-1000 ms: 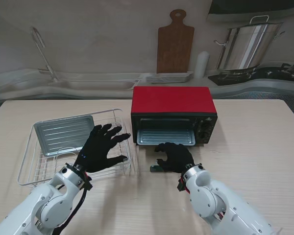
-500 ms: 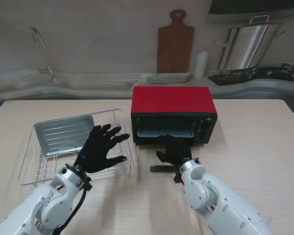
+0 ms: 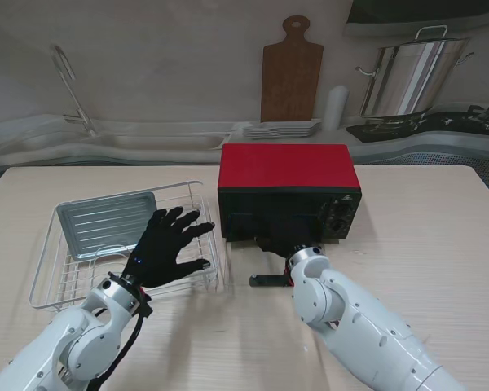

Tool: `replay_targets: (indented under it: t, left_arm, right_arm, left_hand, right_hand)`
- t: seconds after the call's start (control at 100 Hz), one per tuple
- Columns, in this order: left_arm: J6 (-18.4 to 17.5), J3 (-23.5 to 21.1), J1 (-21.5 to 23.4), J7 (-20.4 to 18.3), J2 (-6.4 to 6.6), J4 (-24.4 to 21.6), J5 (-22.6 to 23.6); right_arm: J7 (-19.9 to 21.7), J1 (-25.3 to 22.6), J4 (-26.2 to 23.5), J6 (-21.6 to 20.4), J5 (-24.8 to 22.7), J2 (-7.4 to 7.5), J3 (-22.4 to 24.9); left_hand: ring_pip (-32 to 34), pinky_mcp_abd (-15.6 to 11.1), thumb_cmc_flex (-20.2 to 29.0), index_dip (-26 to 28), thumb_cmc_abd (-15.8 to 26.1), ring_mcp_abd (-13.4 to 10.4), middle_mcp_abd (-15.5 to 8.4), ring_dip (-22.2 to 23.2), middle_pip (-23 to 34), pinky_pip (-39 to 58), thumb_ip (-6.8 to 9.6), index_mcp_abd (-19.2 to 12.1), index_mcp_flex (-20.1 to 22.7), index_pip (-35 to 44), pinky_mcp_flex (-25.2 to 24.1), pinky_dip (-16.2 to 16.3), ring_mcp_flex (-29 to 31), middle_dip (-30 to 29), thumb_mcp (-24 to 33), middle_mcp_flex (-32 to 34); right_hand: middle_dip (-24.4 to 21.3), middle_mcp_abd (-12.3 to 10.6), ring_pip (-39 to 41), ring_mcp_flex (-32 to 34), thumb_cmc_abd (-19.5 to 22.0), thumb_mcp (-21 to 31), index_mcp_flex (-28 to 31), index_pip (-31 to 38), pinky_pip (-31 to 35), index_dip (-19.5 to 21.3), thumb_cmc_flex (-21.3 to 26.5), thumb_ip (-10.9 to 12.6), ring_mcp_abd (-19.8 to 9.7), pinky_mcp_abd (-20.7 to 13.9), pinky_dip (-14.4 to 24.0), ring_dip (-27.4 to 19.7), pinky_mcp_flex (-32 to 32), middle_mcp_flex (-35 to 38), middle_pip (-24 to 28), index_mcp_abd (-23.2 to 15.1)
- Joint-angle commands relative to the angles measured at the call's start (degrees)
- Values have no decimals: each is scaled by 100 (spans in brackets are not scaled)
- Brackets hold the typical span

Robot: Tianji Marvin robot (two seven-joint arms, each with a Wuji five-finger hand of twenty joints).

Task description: Slide the trays into the oven

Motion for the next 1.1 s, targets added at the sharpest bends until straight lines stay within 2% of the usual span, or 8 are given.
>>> replay_targets:
  t: [0.0,0.69,0.84,1.09]
  left_arm:
    - [20,-10,25,-87,-27,-27,3]
    - [45,-67,77,-76,-27,-49,28]
    - [52,-80,94,-60,-30,-48,25]
    - [31,-95,114,-50,-36,-44,-12]
  right_arm:
    - [55,71,31,38,30,-106,-17]
    - [-144,657,646,338,543,-412,-330]
    - [-83,599,557,336,518,-376,-308]
    - [226,107,-73,199,364,-155,-16]
  left_hand:
    - [-35,-130,-38,-25,187,-131,-64,-51,29,-281,164,-71,-227,3,-47,-63,-101,-73,32,-188]
    - [-33,-134,-38,-25,187,-127,-76,-50,30,-281,164,-77,-232,3,-49,-63,-101,-74,29,-196]
    - [-32,-133,-36,-25,187,-132,-81,-50,29,-281,164,-78,-226,3,-48,-63,-99,-74,32,-192]
    - [-31,-130,-27,-21,186,-118,-77,-49,35,-278,164,-72,-223,10,-42,-62,-98,-71,36,-180]
  right_hand:
    - [-2,-74,4,-152,27,-19,-177,91,5,-47,-281,193,-132,-79,-42,-66,12,-179,-60,-99]
    - [11,-114,-10,-258,61,-44,-271,121,-91,-60,-313,180,-182,-113,-87,-66,-81,-285,-25,-124]
    - [12,-89,27,-215,60,-47,-220,133,-35,-61,-327,182,-146,-98,-63,-50,-24,-227,-10,-110]
    - [8,-55,152,-163,87,-95,-179,105,95,-81,-354,184,-95,-54,0,15,20,-148,-11,-81]
